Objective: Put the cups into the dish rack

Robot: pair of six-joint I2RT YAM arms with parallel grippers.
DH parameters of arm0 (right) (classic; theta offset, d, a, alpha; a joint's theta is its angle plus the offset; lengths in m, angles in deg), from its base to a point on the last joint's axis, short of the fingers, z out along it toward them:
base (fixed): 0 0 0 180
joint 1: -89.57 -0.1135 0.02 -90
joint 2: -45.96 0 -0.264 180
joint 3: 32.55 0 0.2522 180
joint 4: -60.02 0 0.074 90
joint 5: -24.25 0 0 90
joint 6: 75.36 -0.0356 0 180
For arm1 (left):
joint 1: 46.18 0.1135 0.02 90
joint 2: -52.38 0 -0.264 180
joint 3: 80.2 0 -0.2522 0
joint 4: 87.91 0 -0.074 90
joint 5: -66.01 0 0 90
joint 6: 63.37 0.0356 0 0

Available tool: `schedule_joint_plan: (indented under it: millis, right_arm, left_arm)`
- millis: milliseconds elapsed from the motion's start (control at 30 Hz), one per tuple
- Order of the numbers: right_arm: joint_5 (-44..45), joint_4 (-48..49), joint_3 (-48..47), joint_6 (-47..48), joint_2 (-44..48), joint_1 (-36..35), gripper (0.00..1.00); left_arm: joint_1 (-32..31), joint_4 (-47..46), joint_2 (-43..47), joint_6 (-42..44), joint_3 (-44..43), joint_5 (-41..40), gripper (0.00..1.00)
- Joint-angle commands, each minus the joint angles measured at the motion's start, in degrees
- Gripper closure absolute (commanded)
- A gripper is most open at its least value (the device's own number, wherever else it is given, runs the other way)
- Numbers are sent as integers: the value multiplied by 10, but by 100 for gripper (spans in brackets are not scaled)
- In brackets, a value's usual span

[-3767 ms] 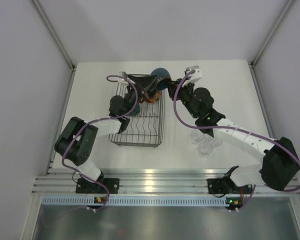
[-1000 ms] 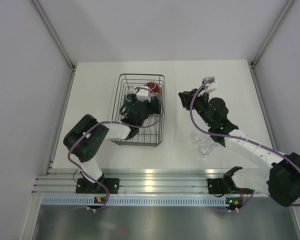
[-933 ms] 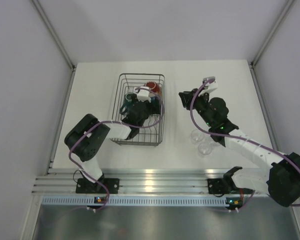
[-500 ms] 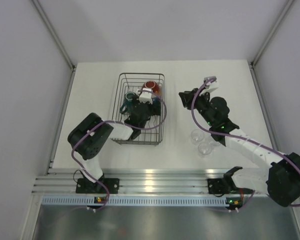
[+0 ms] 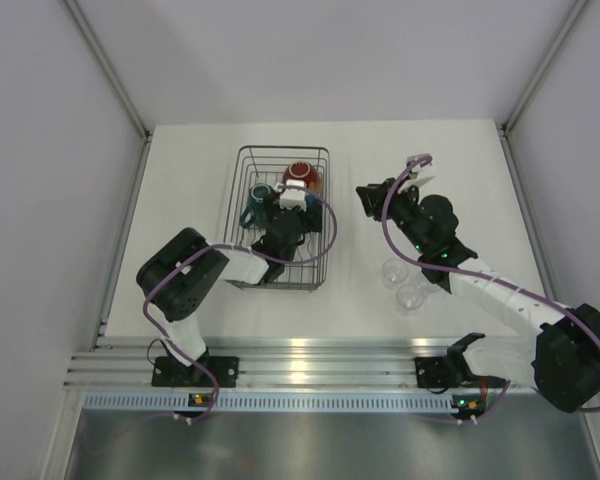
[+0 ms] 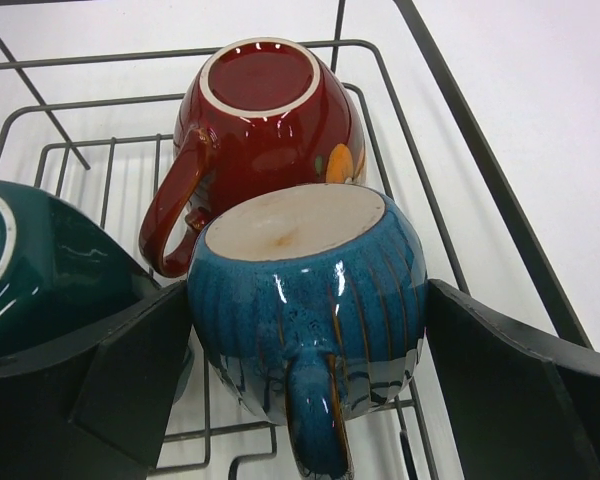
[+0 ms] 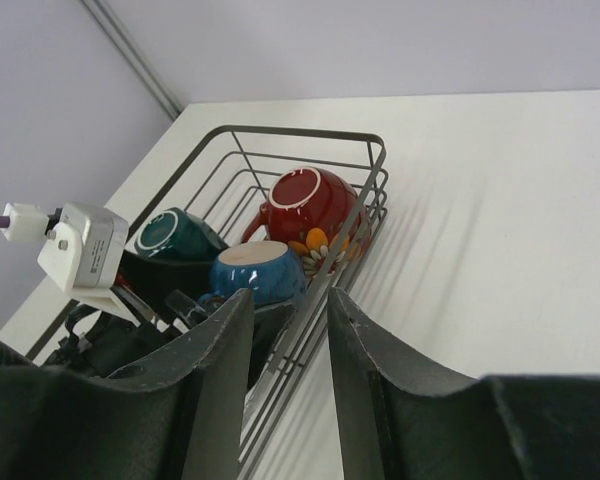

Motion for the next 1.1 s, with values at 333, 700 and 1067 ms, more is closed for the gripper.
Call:
schedule_joint_plan:
  millis: [333, 700, 1067]
  right_arm:
    - [-11, 33, 5, -3, 12, 6, 62]
    - [-10, 31, 6, -3, 16, 6, 61]
    - [-128, -73, -173, 18, -112, 21, 63]
  left_arm:
    - [-49, -148, 14, 27, 46, -93, 1]
    - [-67, -253, -11, 78, 61, -120, 1]
    - [-79, -264, 16, 94, 77, -111, 1]
